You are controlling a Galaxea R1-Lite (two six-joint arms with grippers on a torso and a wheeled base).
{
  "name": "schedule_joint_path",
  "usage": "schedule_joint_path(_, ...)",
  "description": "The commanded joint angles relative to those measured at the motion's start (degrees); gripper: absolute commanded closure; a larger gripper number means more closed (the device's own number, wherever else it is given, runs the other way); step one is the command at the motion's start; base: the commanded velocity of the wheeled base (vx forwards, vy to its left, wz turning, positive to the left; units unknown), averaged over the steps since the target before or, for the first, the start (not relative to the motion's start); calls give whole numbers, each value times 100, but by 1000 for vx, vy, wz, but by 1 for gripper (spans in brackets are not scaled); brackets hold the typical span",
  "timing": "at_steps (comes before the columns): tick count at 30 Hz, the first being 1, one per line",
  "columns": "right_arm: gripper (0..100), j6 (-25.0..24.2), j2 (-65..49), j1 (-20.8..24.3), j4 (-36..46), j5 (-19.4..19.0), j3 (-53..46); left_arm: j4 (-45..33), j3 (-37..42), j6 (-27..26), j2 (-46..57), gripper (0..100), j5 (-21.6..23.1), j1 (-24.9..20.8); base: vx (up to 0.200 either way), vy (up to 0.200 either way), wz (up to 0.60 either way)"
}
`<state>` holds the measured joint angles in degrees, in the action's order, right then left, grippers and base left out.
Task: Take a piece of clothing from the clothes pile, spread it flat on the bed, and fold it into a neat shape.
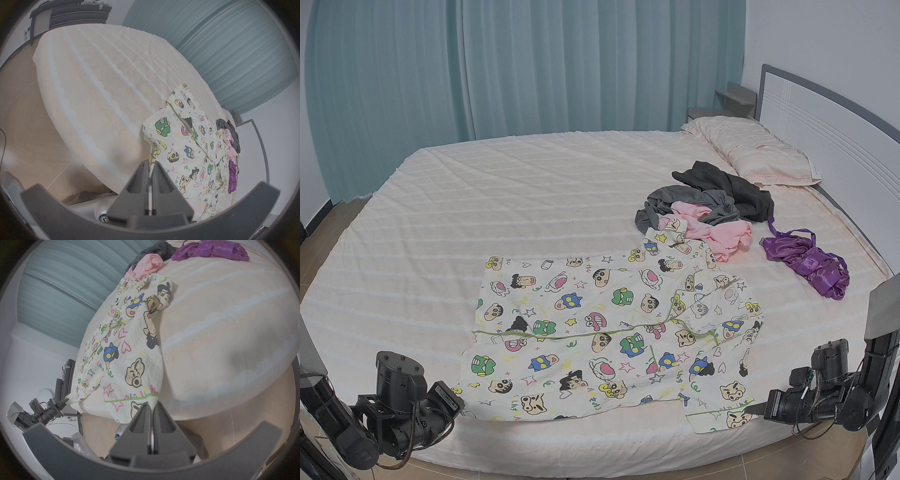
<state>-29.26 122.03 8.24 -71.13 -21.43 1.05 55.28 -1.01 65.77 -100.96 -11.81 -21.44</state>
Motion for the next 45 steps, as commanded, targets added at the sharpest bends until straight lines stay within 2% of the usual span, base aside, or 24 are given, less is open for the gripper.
schedule_joint_path(1,100,-36,-856,11,706,34,-105,-9,101,-99,252,100,-23,-27,0,0,0)
schedule_joint_path(6,100,157,-2034,20,2165,43,-105,-193,101,-609,358,100,-163,-44,0,0,0)
schedule_joint_path(7,100,157,-2034,20,2165,43,-105,-193,101,-609,358,100,-163,-44,0,0,0)
schedule_joint_path(9,100,236,-2658,11,2833,51,-105,-396,101,-706,446,100,-216,-220,0,0,0)
schedule_joint_path(11,100,271,-2834,11,3026,43,-105,-536,101,-723,463,100,-216,-317,0,0,0)
schedule_joint_path(13,100,447,-3194,28,3439,43,-105,-1037,101,-715,507,100,-295,-809,0,0,0)
schedule_joint_path(17,100,614,-3546,28,3958,60,-105,-1424,101,-715,499,100,-629,-1301,0,0,0)
schedule_joint_path(23,100,834,-3651,28,4353,60,-105,-1740,101,-723,428,100,-1121,-1486,0,0,0)
schedule_joint_path(37,100,1229,-3730,222,5118,113,-105,-2443,101,-776,384,100,-963,-1705,0,0,0)
schedule_joint_path(45,100,1282,-3748,336,5408,157,-105,-2944,101,-723,428,100,-972,-2066,0,0,0)
